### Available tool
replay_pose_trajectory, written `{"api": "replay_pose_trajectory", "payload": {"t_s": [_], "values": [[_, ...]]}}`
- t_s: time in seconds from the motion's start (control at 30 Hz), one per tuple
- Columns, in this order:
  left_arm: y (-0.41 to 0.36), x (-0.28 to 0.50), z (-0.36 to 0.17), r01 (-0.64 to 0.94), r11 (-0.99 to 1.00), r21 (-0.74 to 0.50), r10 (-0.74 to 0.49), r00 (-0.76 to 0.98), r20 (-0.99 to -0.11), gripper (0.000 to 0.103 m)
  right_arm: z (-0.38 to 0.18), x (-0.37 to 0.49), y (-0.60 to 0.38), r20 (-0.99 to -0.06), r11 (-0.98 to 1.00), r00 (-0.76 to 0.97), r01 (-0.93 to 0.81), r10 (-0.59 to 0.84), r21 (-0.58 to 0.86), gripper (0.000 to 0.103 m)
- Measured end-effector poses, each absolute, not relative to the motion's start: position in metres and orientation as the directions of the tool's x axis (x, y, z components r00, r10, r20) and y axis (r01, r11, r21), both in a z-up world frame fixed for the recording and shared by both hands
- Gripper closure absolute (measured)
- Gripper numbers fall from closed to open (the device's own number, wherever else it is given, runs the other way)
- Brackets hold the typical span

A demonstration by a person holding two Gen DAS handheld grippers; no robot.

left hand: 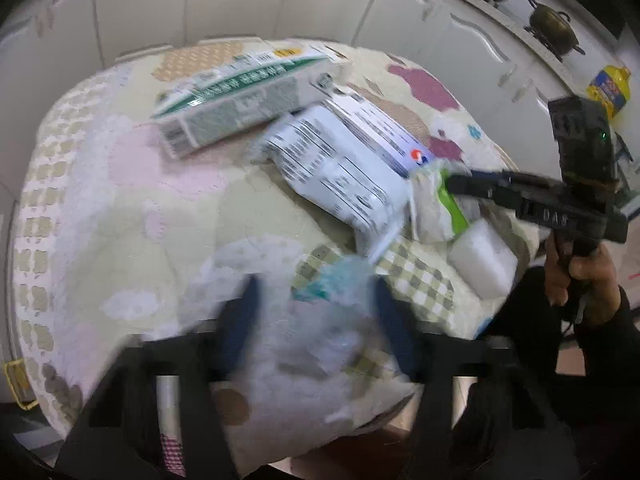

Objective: Collect trash
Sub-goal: 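Grasp the clear plastic wrapper with the left tool while the right tool grasps the green-striped bag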

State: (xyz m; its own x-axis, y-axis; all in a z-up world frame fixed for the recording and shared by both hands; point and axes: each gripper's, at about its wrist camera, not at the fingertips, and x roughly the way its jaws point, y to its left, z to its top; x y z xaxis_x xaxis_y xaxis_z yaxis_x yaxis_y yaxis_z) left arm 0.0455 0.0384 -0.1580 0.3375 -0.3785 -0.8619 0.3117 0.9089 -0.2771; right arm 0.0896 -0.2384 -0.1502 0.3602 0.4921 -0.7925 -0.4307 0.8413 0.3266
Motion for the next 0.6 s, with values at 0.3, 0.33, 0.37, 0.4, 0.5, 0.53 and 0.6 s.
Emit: {"api": "replay_pose_trajectory", "payload": {"t_s": [0.3,0.33,0.37,0.4,0.5,0.53,0.6], "values": [[0.037,0.036,-0.134,0.329,0.914,-0.237,-0.363,0.402,-0.841,0.088,-0.113,0.074,-0.252,-0.744,0.857,0.469,-0.439,0.475,0.271,0.089],[0.039,0.035,-0.127,0.326,0.916,-0.234,-0.362,0.418,-0.833,0.088,-0.107,0.073,-0.254,-0.735,0.858,0.482,-0.436,0.477,0.272,0.089],[0.039,0.035,-0.123,0.325,0.916,-0.233,-0.362,0.428,-0.828,0.088,-0.102,0.072,-0.257,-0.725,0.860,0.495,-0.432,0.478,0.272,0.089],[0.040,0.034,-0.118,0.325,0.917,-0.232,-0.363,0.439,-0.822,0.088,-0.098,0.071,-0.258,-0.719,0.861,0.504,-0.430,0.479,0.272,0.089],[0.041,0.031,-0.104,0.326,0.919,-0.221,-0.361,0.475,-0.803,0.088,-0.084,0.066,-0.263,-0.696,0.863,0.532,-0.424,0.483,0.275,0.090],[0.040,0.031,-0.099,0.324,0.921,-0.215,-0.358,0.487,-0.797,0.088,-0.079,0.064,-0.265,-0.687,0.864,0.542,-0.421,0.484,0.276,0.090],[0.041,0.031,-0.091,0.317,0.924,-0.214,-0.355,0.505,-0.787,0.088,-0.072,0.061,-0.267,-0.675,0.866,0.557,-0.417,0.484,0.277,0.090]]}}
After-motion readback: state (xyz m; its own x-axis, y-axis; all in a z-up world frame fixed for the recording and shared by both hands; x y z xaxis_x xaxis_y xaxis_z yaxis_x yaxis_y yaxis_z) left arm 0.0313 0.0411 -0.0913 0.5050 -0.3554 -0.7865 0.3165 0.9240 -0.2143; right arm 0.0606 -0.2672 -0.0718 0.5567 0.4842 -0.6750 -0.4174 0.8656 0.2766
